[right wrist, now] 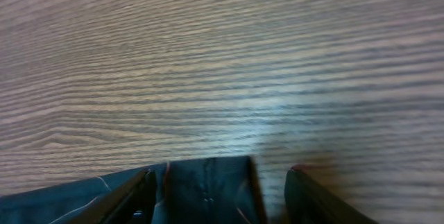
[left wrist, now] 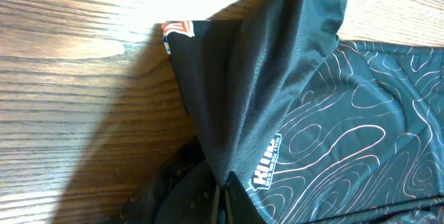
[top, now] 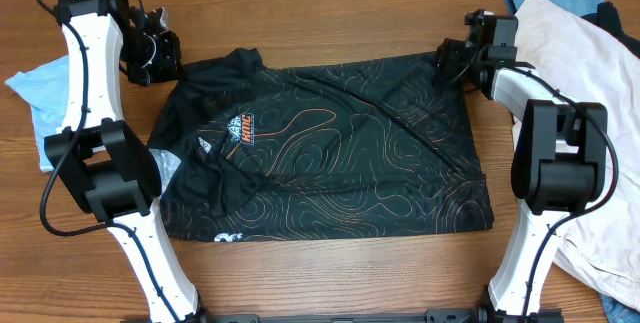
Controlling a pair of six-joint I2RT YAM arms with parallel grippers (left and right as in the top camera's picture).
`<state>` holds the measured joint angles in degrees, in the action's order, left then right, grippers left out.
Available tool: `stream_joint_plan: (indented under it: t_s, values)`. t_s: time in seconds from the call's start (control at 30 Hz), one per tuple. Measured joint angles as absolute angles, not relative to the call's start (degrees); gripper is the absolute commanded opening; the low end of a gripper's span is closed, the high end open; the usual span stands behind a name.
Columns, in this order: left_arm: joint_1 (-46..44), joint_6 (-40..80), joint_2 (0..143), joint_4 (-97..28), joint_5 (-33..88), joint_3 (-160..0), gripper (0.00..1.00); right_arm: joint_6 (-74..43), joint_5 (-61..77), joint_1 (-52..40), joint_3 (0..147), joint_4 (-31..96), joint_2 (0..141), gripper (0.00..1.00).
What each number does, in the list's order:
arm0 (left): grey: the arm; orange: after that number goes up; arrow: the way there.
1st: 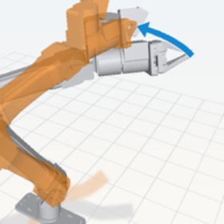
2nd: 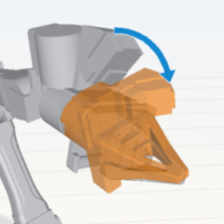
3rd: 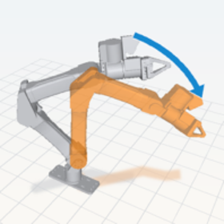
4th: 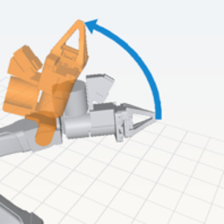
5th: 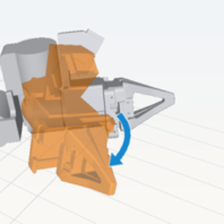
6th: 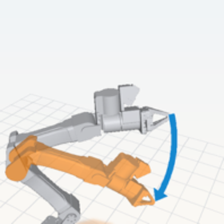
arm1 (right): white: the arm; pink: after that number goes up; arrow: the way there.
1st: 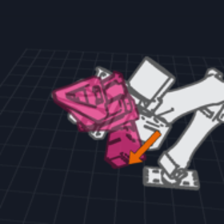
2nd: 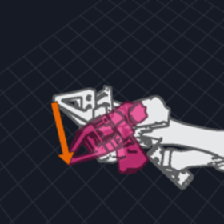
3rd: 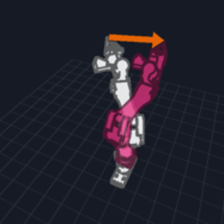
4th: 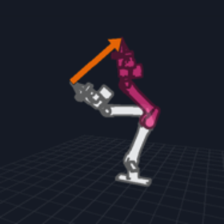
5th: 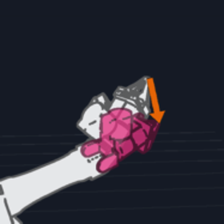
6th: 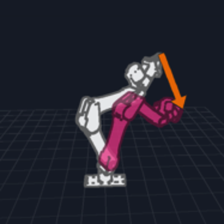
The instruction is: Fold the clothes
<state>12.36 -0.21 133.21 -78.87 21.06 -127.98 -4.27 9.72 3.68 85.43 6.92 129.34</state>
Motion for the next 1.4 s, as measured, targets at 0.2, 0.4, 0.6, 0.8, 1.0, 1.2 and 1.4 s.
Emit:
stream_joint_plan:
  t_s: [0.2, 0.4, 0.6, 0.8, 1.0, 1.2, 1.4]
  values:
    - [12.4, -0.2, 133.2, -78.8, 21.0, -128.0, 0.04, -4.5, 10.3, 3.0, 85.6, 6.5, 129.9, 0.15]
    - [12.4, -0.2, 133.2, -79.0, 21.1, -128.0, 0.04, -6.0, 9.1, 2.9, 85.6, 7.3, 130.1, 0.04]
    - [12.4, -0.2, 133.2, -81.2, 21.0, -128.0, 0.04, -9.1, 7.4, 3.3, 88.9, 15.6, 130.1, 0.04]
    - [12.9, -0.2, 133.2, -83.7, 21.2, -128.0, 0.04, -9.2, 4.9, 4.4, 94.0, 28.4, 129.8, 0.04]
    - [13.6, -2.0, 133.2, -87.1, 21.5, -128.0, 0.04, -9.0, 2.8, 4.7, 100.0, 43.9, 128.4, 0.04]
    - [13.6, -3.7, 132.9, -87.9, 21.5, -128.0, 0.04, -8.9, 2.0, 4.7, 107.9, 57.1, 126.1, 0.04]
    - [13.6, -4.0, 129.8, -92.1, 18.9, -128.0, 0.04, -8.9, 1.9, 4.7, 113.6, 69.6, 125.1, 0.04]
